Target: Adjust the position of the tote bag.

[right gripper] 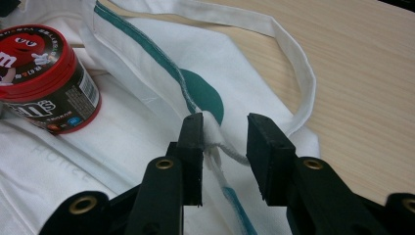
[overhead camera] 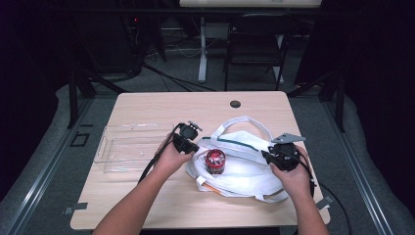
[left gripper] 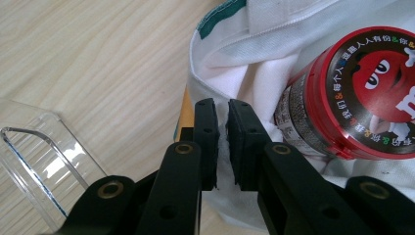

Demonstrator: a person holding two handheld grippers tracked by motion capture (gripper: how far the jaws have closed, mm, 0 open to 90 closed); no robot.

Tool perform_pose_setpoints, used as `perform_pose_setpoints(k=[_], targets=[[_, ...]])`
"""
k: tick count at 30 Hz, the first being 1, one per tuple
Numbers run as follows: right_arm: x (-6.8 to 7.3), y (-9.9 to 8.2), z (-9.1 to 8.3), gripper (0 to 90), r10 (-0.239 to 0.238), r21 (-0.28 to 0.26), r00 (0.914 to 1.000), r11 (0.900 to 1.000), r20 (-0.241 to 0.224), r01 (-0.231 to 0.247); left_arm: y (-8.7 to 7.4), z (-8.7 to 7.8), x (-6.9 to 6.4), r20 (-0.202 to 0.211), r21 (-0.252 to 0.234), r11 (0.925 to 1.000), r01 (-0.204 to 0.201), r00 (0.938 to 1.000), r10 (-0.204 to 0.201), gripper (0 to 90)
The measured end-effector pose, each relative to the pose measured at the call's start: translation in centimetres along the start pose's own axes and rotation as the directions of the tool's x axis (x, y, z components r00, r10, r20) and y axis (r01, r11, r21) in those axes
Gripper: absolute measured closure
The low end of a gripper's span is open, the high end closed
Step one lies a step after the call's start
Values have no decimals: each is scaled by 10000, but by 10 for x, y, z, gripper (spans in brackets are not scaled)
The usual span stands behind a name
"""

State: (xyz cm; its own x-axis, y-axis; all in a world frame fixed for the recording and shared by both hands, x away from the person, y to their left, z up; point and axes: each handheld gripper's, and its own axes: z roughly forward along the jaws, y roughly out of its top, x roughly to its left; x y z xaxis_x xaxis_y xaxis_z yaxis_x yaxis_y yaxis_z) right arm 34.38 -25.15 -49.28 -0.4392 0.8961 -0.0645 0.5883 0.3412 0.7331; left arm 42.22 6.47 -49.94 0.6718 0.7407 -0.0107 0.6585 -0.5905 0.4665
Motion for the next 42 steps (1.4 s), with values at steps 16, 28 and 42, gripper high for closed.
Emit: perform_pose_setpoints(k=[16, 28, 42], targets=[[-2, -5, 12, 817, -136, 428, 9999, 9990, 96, 131, -3, -1, 1, 133, -180, 9998, 105, 9999, -103, 829], [-6, -7, 24, 824, 10, 661, 9998, 9978, 192, -22, -3, 0, 1, 134, -192, 9998, 49, 9999, -46, 828], [-9, -12, 29, 826, 184, 698, 9997, 9974, 149, -194, -5, 2, 0, 233, -248, 9997, 39, 9997, -33, 821]])
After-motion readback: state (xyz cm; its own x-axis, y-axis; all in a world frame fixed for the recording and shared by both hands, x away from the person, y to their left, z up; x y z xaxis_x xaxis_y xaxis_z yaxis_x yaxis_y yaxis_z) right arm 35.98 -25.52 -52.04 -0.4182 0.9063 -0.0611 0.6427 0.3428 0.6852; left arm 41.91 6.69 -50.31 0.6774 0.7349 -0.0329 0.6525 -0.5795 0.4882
